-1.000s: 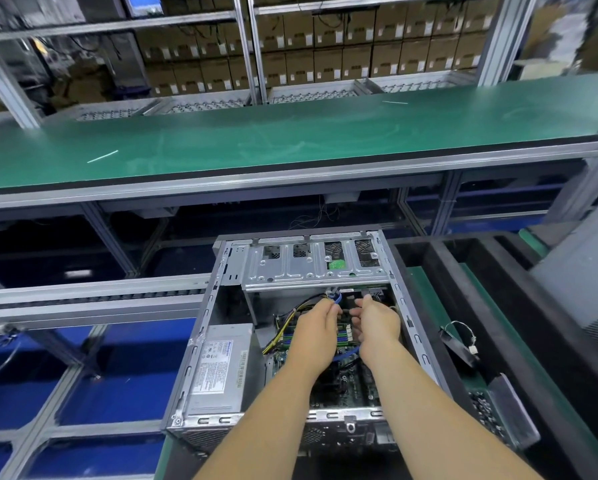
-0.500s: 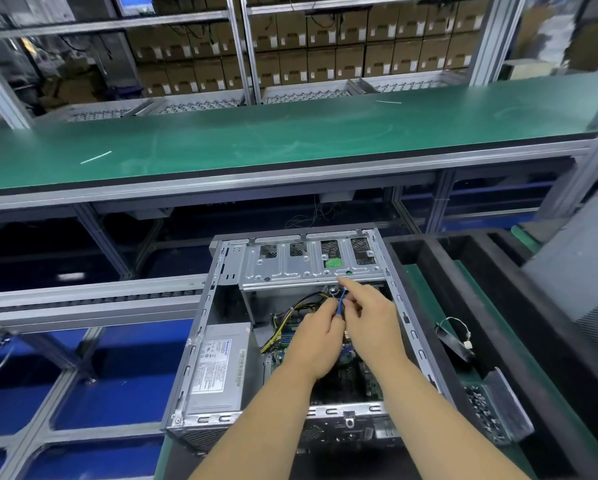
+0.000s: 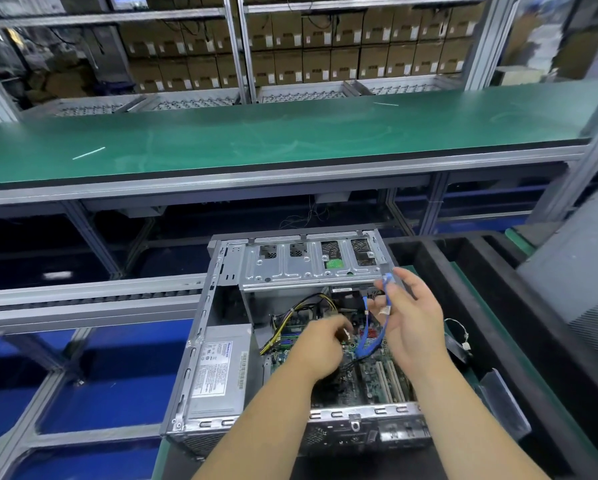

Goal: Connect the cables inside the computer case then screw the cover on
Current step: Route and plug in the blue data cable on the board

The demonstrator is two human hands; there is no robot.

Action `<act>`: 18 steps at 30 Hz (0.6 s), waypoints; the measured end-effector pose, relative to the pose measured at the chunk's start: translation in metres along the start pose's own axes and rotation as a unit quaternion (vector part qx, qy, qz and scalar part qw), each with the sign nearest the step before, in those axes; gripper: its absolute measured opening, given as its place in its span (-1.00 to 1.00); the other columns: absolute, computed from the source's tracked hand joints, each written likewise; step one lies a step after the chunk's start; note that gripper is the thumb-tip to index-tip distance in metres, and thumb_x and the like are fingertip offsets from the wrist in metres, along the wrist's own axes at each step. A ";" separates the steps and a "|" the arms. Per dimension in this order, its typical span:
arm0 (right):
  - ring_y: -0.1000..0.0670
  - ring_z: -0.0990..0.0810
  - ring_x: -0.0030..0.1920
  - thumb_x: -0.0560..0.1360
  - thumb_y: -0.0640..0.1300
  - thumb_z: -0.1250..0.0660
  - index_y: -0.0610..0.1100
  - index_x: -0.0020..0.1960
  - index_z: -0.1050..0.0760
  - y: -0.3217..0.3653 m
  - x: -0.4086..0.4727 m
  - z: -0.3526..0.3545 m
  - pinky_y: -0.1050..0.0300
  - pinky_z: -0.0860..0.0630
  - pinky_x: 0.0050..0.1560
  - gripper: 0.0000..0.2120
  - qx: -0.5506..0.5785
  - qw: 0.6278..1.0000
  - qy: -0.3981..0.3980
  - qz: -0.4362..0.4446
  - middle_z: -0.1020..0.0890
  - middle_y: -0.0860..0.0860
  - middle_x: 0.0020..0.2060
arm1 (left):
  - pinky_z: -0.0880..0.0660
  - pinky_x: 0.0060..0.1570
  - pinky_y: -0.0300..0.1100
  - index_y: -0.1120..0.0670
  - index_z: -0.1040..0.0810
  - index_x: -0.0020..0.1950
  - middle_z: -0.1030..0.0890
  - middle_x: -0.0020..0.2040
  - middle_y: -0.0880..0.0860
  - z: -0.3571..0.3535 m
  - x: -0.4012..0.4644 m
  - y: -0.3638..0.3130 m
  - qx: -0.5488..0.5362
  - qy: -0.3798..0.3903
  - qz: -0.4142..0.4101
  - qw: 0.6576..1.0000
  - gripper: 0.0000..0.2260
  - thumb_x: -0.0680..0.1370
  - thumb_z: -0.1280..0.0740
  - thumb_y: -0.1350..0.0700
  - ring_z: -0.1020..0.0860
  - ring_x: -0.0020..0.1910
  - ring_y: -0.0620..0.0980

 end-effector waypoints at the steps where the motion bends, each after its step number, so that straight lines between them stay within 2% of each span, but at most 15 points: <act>1: 0.00 -0.57 -0.38 0.63 -0.37 -0.24 -0.17 0.12 -0.54 0.004 -0.001 0.002 0.03 -0.65 -0.19 -0.82 -0.003 1.000 -0.002 0.012 -0.69 -0.10 -0.16 | -0.50 0.21 -0.05 -0.09 -0.53 0.27 -0.60 0.23 -0.01 -0.006 0.000 -0.002 0.053 0.035 -0.018 0.998 -0.53 0.47 -0.21 0.33 -0.54 0.21 0.03; 3: 0.01 -0.58 -0.36 0.63 -0.36 -0.24 -0.18 0.06 -0.57 0.008 -0.001 0.005 0.06 -0.64 -0.23 -0.82 -0.009 1.000 -0.015 0.021 -0.67 -0.11 -0.16 | -0.45 0.25 -0.05 -0.13 -0.46 0.36 -0.55 0.29 -0.04 -0.013 -0.001 -0.014 0.134 0.050 -0.077 0.987 -0.58 0.51 -0.37 0.11 -0.48 0.27 0.00; 5: 0.00 -0.62 -0.32 0.64 -0.34 -0.23 -0.18 0.05 -0.57 0.005 -0.001 0.006 0.05 -0.64 -0.22 -0.84 -0.014 1.000 -0.022 0.009 -0.65 -0.10 -0.19 | -0.46 0.19 0.01 -0.12 -0.44 0.35 -0.57 0.23 -0.03 -0.015 0.000 -0.026 0.199 0.031 -0.123 0.972 -0.58 0.51 -0.40 -0.11 -0.49 0.23 0.04; 7: -0.01 -0.60 -0.36 0.65 -0.31 -0.23 -0.16 0.03 -0.54 0.001 0.000 0.006 0.03 -0.64 -0.25 -0.87 -0.038 0.999 -0.038 0.000 -0.64 -0.08 -0.25 | -0.45 0.13 0.02 -0.09 -0.40 0.37 -0.61 0.16 0.02 -0.015 0.001 -0.031 0.222 0.017 -0.140 0.965 -0.58 0.55 -0.35 -0.14 -0.52 0.16 0.09; 10: 0.01 -0.50 -0.46 0.66 -0.28 -0.19 -0.08 -0.02 -0.51 -0.004 0.003 0.007 0.06 -0.60 -0.36 -0.81 -0.123 0.990 -0.072 0.004 -0.55 -0.04 -0.35 | -0.39 0.08 0.01 -0.08 -0.37 0.41 -0.64 0.03 0.10 -0.013 -0.004 -0.033 0.237 0.001 -0.171 0.956 -0.66 0.64 -0.24 -0.02 -0.53 0.03 0.15; 13: 0.00 -0.49 -0.46 0.63 -0.31 -0.13 -0.05 0.01 -0.51 -0.008 0.006 0.009 0.08 -0.56 -0.37 -0.77 -0.225 0.971 -0.086 0.016 -0.52 -0.03 -0.38 | -0.47 0.02 0.00 -0.05 -0.45 0.32 -0.64 -0.03 0.12 -0.006 -0.007 -0.029 0.163 -0.018 -0.147 0.975 -0.76 0.65 -0.20 0.07 -0.54 -0.06 0.16; 15: -0.01 -0.54 -0.47 0.60 -0.32 -0.15 -0.06 0.00 -0.48 -0.010 0.005 0.008 0.00 -0.61 -0.33 -0.79 -0.280 0.957 -0.073 0.020 -0.56 0.01 -0.42 | -0.53 -0.13 0.07 -0.03 -0.50 0.08 -0.64 -0.14 0.08 0.007 -0.006 -0.018 0.037 -0.071 -0.072 0.994 -0.88 0.61 -0.21 0.14 -0.57 -0.19 0.10; 18: -0.09 -0.60 -0.50 0.60 -0.33 -0.24 -0.13 -0.08 -0.43 -0.020 0.001 0.003 0.05 -0.61 -0.42 -0.86 -0.343 0.939 -0.029 -0.001 -0.60 -0.06 -0.44 | -0.51 -0.29 0.09 -0.08 -0.47 -0.06 -0.63 -0.24 -0.01 0.028 -0.004 0.001 -0.067 -0.178 0.018 0.982 -0.80 0.59 -0.19 0.23 -0.50 -0.41 -0.01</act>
Point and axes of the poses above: each hand's wrist, its own x-axis towards the middle knuckle, its own z-axis out of the back of the hand, y = z × x, the point moved 6 cm from there along x, towards the middle knuckle
